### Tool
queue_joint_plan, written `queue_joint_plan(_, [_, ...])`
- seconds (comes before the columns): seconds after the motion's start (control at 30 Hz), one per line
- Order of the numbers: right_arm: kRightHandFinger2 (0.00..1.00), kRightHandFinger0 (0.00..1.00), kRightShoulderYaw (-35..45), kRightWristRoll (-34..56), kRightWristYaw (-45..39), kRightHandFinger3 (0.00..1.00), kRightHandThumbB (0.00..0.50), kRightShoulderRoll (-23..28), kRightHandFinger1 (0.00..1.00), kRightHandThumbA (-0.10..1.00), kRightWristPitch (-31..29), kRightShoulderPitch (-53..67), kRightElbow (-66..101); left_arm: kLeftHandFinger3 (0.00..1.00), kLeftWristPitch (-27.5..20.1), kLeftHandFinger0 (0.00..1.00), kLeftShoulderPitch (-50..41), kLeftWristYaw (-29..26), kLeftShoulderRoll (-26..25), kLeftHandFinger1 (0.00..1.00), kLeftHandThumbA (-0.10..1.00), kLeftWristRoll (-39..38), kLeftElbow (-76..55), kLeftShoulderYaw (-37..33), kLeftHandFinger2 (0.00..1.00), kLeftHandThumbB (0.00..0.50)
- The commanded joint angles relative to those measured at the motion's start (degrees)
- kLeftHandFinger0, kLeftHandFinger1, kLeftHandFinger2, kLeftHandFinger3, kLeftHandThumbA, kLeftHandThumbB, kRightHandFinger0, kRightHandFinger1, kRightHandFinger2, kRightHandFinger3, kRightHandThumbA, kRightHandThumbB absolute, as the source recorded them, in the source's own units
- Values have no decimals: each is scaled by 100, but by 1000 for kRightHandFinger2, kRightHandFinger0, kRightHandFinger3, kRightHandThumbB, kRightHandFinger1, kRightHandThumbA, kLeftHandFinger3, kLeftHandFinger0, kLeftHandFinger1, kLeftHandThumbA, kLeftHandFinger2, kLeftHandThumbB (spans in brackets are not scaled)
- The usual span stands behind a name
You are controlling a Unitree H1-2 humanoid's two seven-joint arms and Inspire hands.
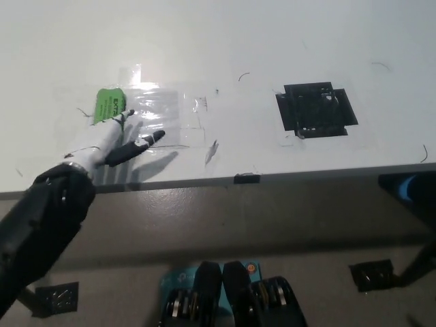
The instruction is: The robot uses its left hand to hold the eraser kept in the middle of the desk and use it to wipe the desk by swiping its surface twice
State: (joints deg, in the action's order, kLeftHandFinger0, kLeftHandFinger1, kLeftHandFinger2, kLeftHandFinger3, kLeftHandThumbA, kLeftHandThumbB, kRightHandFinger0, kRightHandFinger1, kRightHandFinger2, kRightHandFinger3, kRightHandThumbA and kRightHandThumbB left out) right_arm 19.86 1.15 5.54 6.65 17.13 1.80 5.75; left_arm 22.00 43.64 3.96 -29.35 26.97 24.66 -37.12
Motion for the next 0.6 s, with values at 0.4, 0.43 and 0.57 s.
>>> queue_joint_plan(0.4, [781,886,73,86,-43,799,172,246,876,1000,81,68,545,1000,1,1000,2121,-84,-1089,1000,1000,4147,1341,-2637,1000,500])
queue_joint_plan(0.43, [784,878,71,80,-35,801,173,239,872,1000,67,57,524,1000,-3,1000,2083,-217,-1060,1000,1000,4104,1425,-2657,1000,500])
queue_joint_plan(0.57, [791,871,87,71,-26,815,164,237,868,1000,42,83,518,1000,-141,1000,2005,-451,-1050,1000,1000,3939,1384,-2600,1000,500])
